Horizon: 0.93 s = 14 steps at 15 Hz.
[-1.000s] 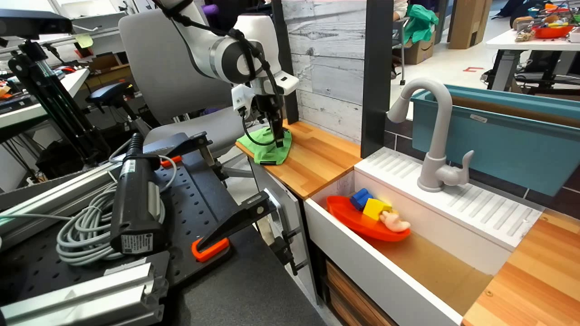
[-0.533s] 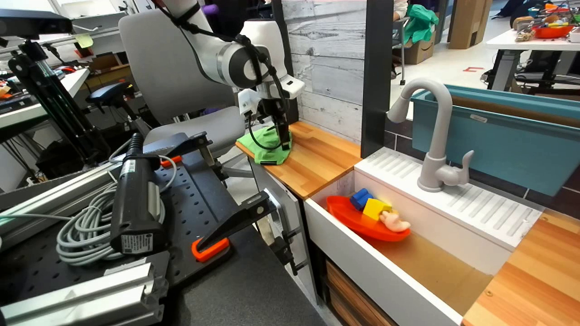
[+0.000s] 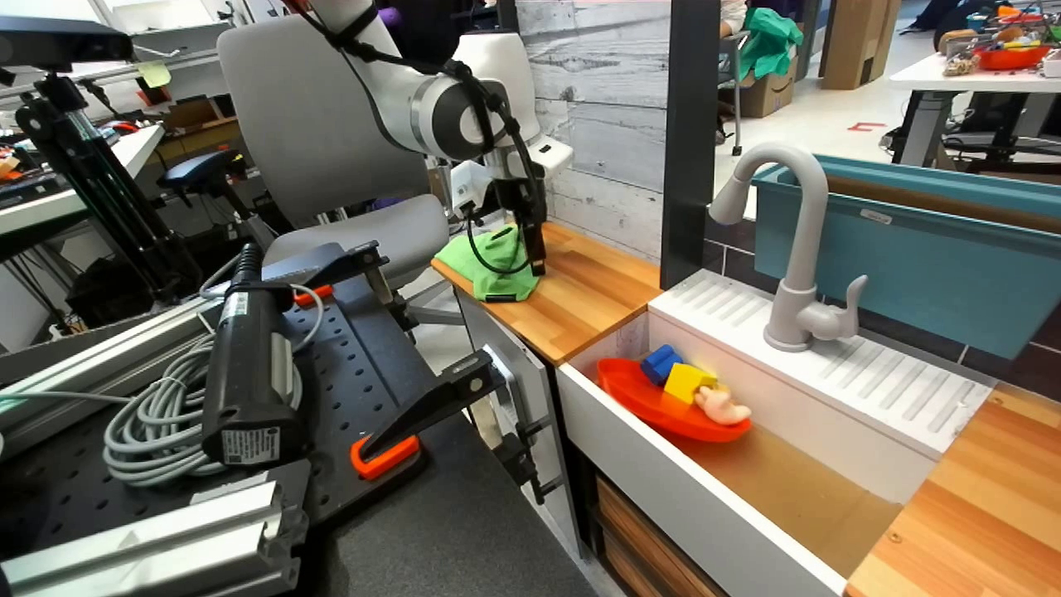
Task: Move the green towel to the right
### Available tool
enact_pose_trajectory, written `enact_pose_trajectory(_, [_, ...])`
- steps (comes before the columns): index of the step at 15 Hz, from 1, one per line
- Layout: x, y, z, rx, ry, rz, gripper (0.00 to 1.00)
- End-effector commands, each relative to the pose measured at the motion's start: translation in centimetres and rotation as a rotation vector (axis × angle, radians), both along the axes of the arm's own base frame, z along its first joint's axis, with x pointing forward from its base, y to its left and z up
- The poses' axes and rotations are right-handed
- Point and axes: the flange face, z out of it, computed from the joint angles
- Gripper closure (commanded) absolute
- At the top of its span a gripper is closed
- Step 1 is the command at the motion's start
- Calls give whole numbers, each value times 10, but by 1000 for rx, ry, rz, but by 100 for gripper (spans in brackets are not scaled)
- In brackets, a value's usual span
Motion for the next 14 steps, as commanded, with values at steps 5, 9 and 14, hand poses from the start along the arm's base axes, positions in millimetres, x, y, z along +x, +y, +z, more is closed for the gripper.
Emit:
enact_pose_trajectory(5, [14, -29, 1, -13, 24, -61, 0])
enact_pose_trajectory(9, [-4, -6, 14, 29, 19, -8, 0])
enact_pose_trajectory(14, [-40, 25, 10, 52, 71, 89, 0])
